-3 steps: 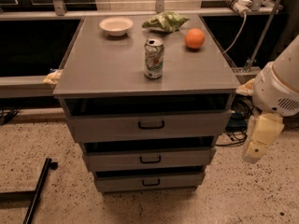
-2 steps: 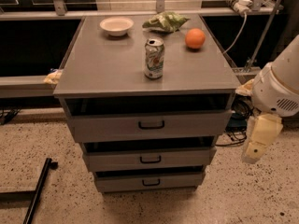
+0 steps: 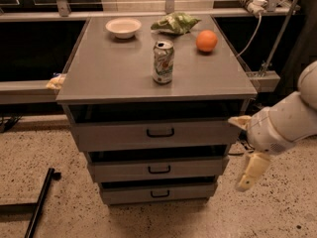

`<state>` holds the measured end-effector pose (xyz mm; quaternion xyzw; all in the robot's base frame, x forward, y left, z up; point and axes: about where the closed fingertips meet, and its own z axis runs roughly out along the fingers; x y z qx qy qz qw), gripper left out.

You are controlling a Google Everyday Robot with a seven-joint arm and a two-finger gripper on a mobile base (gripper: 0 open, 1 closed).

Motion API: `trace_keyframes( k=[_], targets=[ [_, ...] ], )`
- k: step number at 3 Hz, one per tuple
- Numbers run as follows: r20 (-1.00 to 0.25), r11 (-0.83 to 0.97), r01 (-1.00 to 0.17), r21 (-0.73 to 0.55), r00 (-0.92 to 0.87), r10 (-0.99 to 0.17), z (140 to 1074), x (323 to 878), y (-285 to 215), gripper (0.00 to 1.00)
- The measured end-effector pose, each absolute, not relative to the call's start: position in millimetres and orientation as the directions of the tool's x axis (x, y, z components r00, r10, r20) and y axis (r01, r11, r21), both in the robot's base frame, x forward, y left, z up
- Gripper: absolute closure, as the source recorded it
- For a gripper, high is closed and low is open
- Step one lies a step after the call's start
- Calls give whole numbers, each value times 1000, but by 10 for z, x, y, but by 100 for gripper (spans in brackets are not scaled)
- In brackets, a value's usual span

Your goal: Open middle drawer

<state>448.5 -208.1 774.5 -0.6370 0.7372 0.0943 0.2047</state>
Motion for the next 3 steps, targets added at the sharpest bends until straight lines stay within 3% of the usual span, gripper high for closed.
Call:
trace_keyframes(
  k=[1,3],
  targets=[
    [-538,103,-987,-120,-22,-843,7126,4711,-1850,0],
    [-571,28,-997,-68,17,-820,6417,4812,-1602,0]
  ],
)
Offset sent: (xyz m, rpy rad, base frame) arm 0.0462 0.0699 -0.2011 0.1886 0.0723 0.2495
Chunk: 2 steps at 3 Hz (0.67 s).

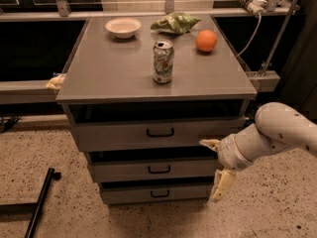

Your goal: Open middle drawer

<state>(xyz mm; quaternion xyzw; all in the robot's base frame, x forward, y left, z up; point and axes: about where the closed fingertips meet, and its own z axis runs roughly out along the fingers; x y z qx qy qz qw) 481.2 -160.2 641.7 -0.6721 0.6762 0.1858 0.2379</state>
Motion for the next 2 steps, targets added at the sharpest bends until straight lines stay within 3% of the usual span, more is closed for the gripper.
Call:
trace_keyframes(
  k=[2],
  targets=[
    [-576,-21,-988,-155,108,-810,5929,4836,-1513,0]
  ],
)
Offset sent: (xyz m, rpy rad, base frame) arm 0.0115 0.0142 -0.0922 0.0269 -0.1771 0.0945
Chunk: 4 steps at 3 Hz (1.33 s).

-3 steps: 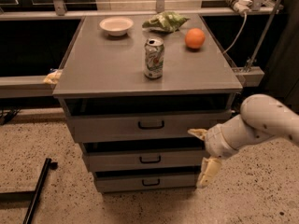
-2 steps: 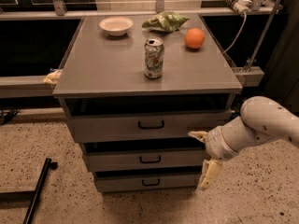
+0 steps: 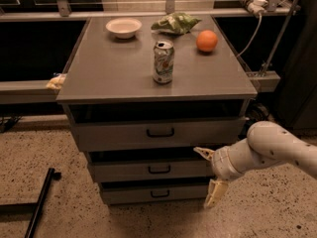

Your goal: Open middle drawer

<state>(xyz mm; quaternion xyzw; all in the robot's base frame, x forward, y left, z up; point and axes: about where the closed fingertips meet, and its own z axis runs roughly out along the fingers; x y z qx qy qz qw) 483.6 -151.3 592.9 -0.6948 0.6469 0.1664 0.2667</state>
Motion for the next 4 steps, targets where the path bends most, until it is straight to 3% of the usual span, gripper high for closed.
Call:
trace_keyframes(
  k=[4],
  targets=[
    [-496,-73,-957,-282,210,-842,5095,5252,-1701,0]
  ],
)
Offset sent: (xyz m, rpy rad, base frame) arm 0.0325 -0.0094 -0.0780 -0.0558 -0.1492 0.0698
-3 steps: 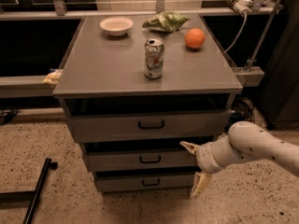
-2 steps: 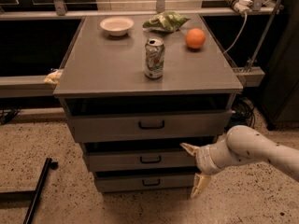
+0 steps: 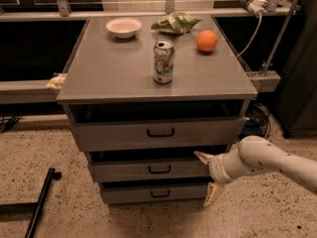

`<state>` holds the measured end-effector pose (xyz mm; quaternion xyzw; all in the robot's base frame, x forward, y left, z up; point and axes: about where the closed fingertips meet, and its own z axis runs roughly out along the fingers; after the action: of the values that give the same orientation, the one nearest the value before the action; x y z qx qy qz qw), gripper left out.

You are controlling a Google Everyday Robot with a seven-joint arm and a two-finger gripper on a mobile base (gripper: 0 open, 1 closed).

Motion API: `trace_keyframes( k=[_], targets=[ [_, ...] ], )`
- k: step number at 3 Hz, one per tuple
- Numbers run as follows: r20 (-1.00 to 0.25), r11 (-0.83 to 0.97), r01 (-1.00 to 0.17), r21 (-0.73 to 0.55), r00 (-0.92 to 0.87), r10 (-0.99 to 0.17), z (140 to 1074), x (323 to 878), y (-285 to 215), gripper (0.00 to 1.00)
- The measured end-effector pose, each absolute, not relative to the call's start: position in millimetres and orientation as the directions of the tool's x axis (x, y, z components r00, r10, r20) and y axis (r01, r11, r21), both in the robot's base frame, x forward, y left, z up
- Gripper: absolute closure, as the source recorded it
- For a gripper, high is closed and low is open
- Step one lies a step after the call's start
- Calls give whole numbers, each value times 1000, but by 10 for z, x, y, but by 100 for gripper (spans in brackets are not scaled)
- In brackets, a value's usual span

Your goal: Open middle drawer

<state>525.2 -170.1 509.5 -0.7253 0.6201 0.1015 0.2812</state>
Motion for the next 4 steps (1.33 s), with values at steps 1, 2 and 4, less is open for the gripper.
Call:
trace_keyframes(
  k=[1,2,4],
  targets=[
    [-488,-74,-955,-286,211,-847,4992,5382,-1741,0],
    [-489,-82,-957,-277,214,-846,4869,5501,-1734,0],
    [-512,-84,-967,-242,201,-835,4588,5733,-1744,0]
  ],
)
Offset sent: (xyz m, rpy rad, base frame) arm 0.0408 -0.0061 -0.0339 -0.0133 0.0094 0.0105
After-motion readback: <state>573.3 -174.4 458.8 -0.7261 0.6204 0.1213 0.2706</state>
